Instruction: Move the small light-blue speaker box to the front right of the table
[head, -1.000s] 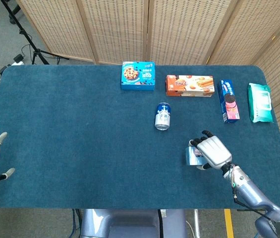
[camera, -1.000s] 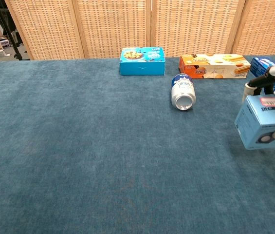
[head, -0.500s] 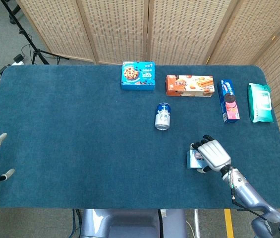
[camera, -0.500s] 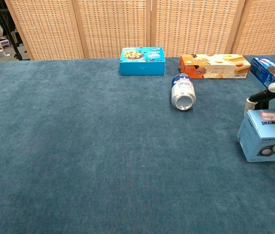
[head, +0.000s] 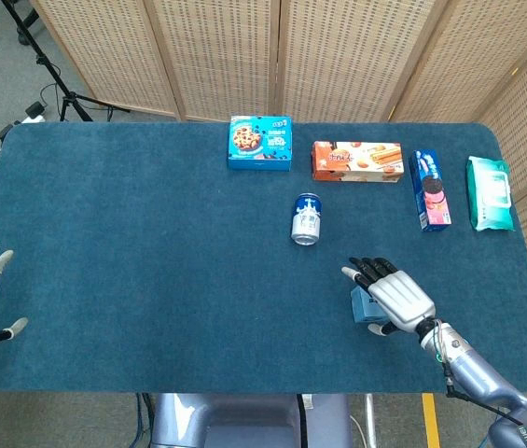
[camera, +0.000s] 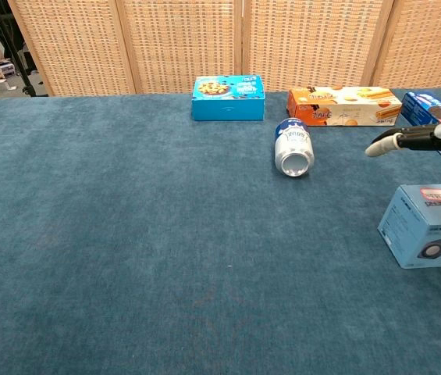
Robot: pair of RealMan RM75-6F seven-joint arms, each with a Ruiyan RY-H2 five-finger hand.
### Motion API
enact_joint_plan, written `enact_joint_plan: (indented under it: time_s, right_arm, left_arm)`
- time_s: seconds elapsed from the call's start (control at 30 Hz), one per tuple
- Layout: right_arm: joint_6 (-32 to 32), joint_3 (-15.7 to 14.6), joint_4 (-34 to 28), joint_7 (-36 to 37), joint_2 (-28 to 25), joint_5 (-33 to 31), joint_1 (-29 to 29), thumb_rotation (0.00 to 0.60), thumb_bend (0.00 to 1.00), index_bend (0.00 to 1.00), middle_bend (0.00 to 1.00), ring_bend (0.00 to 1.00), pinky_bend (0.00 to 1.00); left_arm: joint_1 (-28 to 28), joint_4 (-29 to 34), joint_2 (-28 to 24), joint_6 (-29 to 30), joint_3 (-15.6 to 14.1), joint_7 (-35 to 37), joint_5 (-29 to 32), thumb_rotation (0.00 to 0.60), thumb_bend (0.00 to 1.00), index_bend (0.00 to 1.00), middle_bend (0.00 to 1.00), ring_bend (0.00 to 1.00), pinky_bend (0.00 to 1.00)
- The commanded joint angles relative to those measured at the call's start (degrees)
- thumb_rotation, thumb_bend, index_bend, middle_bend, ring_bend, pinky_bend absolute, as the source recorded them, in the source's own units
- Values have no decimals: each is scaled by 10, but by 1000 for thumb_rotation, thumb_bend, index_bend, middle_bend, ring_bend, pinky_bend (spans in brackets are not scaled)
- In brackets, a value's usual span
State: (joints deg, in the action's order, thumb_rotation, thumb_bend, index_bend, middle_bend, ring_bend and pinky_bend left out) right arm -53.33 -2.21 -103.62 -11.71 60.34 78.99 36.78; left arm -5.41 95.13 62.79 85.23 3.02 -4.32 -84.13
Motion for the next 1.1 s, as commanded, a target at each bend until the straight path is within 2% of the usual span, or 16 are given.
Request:
enact_joint_plan:
  time_s: [0.03, 0.17, 0.37, 0.43, 0.5, 0.67, 0.77, 0.87, 0.97, 1.1]
  right_arm:
    - [21, 10, -23, -75, 5, -45, 14, 600, 208, 29, 0, 0, 74]
    - [37, 14, -23, -157, 25, -112, 30, 600, 208, 28, 0, 0, 67]
    - [22, 6, -20, -267, 47, -175, 45, 600, 208, 28, 2, 0, 66]
    - [17, 5, -23, -283, 51, -188, 47, 600, 208, 28, 34, 5, 66]
    - [13, 4, -27, -289, 53, -195, 48, 600, 208, 45, 106, 52, 66]
    - [1, 2, -17, -302, 63, -185, 49, 600, 212, 171, 334, 308, 72]
    - [-13, 2, -6, -301, 75, -170, 45, 600, 251, 273, 458, 435, 139]
    - [-24, 0, 5, -302, 82, -153, 41, 600, 328, 352, 511, 477, 229]
    - [-26, -3, 12, -299, 84, -140, 37, 600, 374, 377, 521, 479, 295]
    - [-38, -1, 12, -265, 77, -98, 30, 600, 421, 387, 526, 479, 314]
  left_arm:
    - [1, 0, 0, 1, -1, 1, -1, 600, 0, 0, 0, 0, 0]
    - [2, -1, -2, 2, 0, 5, -1, 600, 0, 0, 0, 0, 0]
    - [2, -3, -4, 0, 3, 13, 4, 600, 0, 0, 0, 0, 0]
    - [1, -3, -5, 0, 3, 13, 4, 600, 0, 0, 0, 0, 0]
    - [1, -3, -4, 0, 3, 13, 4, 600, 0, 0, 0, 0, 0]
    - [1, -2, -4, -1, 3, 10, 3, 600, 0, 0, 0, 0, 0]
    - [2, -1, -4, 2, 2, 10, 2, 600, 0, 0, 0, 0, 0]
    - [2, -1, -4, 2, 2, 10, 2, 600, 0, 0, 0, 0, 0]
    - [2, -2, -5, 1, 3, 11, 2, 600, 0, 0, 0, 0, 0]
    - [3, -2, -5, 2, 3, 13, 1, 600, 0, 0, 0, 0, 0]
